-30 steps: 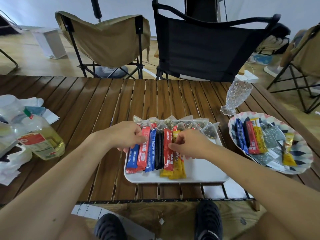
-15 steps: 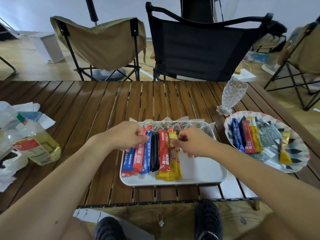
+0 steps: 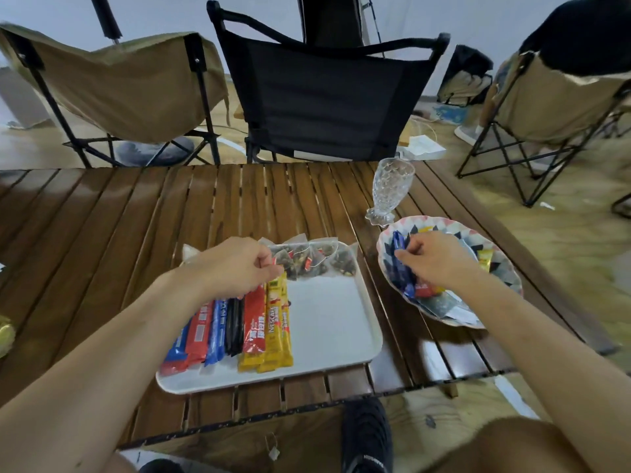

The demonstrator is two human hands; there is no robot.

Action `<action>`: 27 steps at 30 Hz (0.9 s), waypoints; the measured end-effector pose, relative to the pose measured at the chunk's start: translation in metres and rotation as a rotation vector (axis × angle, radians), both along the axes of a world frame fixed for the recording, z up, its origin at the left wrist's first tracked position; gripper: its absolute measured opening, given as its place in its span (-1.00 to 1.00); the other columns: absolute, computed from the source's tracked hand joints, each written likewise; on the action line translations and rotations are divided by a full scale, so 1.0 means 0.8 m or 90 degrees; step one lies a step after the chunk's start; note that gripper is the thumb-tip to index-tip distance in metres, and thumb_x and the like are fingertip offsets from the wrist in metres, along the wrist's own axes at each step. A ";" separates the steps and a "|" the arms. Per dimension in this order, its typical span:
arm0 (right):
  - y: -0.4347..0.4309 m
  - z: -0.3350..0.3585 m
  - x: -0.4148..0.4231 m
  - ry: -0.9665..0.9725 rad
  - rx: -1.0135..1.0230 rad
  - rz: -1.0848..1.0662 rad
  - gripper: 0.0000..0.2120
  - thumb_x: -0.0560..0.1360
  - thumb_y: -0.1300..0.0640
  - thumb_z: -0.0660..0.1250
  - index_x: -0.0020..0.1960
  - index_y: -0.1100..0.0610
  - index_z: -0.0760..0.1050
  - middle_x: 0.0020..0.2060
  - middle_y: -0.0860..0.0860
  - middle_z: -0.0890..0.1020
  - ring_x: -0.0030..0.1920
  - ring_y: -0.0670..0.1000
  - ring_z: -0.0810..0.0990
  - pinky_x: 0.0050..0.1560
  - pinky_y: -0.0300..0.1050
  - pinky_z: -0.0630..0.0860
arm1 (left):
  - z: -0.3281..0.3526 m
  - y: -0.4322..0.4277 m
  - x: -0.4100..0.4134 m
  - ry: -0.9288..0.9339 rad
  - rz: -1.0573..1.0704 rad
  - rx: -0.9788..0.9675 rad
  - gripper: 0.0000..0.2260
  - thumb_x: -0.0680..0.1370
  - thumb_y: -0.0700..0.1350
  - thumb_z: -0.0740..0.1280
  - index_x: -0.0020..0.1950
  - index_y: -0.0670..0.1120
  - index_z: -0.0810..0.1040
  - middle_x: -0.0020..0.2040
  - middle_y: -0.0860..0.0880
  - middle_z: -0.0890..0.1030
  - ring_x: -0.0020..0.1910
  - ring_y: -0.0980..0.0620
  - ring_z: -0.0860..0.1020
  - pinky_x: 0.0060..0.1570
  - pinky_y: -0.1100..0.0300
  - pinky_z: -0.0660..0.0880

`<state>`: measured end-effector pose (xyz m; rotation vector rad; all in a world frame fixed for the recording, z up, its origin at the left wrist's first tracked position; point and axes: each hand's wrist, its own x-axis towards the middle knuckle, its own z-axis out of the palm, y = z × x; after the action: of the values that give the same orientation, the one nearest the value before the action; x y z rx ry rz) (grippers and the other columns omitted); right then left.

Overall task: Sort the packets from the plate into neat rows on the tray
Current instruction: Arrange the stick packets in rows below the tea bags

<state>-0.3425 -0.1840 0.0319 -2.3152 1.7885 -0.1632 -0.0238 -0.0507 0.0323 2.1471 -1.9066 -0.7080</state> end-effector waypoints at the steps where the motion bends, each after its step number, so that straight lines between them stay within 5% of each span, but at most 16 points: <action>1: -0.005 0.000 -0.009 0.013 -0.009 -0.023 -0.72 0.62 -0.07 0.33 -0.13 0.09 0.62 -0.26 0.04 0.69 -0.20 0.04 0.63 -0.06 -0.06 0.55 | 0.000 -0.004 -0.005 -0.004 -0.003 -0.007 -0.67 0.64 0.24 0.32 -0.15 0.03 0.60 -0.22 0.06 0.71 -0.26 0.13 0.68 -0.06 -0.03 0.68; 7: -0.019 -0.008 -0.028 0.104 0.033 -0.058 -0.77 0.54 -0.07 0.41 -0.07 0.08 0.72 -0.33 0.01 0.66 -0.32 0.01 0.62 -0.16 -0.11 0.63 | -0.002 -0.015 -0.023 -0.026 0.000 -0.008 -0.63 0.62 0.27 0.32 -0.21 0.04 0.55 -0.21 0.07 0.70 -0.26 0.11 0.68 0.00 -0.12 0.66; 15: -0.010 -0.005 0.006 0.245 -0.006 -0.096 -0.65 0.59 -0.03 0.32 0.29 0.15 0.51 0.12 0.12 0.64 0.16 0.17 0.63 0.09 0.03 0.59 | -0.003 -0.007 -0.011 -0.017 0.008 0.005 -0.65 0.62 0.24 0.34 -0.16 0.00 0.60 -0.25 0.07 0.71 -0.28 0.13 0.68 -0.11 0.02 0.68; 19: -0.011 -0.005 -0.002 0.177 0.017 -0.110 -0.63 0.56 -0.16 0.34 0.14 0.13 0.57 -0.08 0.07 0.63 0.01 0.12 0.63 0.05 0.01 0.61 | -0.002 0.005 0.005 0.026 0.029 0.012 -0.68 0.62 0.22 0.36 -0.15 0.00 0.59 -0.20 0.07 0.72 -0.17 0.10 0.70 -0.16 0.11 0.64; 27: -0.017 0.002 -0.025 0.000 0.034 -0.179 -0.60 0.54 -0.15 0.32 -0.26 0.16 0.61 -0.37 0.09 0.64 -0.31 0.07 0.61 -0.34 -0.14 0.41 | 0.001 0.032 0.042 0.042 0.059 0.010 -0.70 0.59 0.24 0.38 -0.10 0.02 0.59 -0.13 0.11 0.74 -0.11 0.12 0.72 0.01 0.00 0.70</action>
<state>-0.3625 -0.1972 0.0333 -2.0188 2.0844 -0.1576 0.0099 -0.0249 0.0328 2.1771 -1.7625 -0.7673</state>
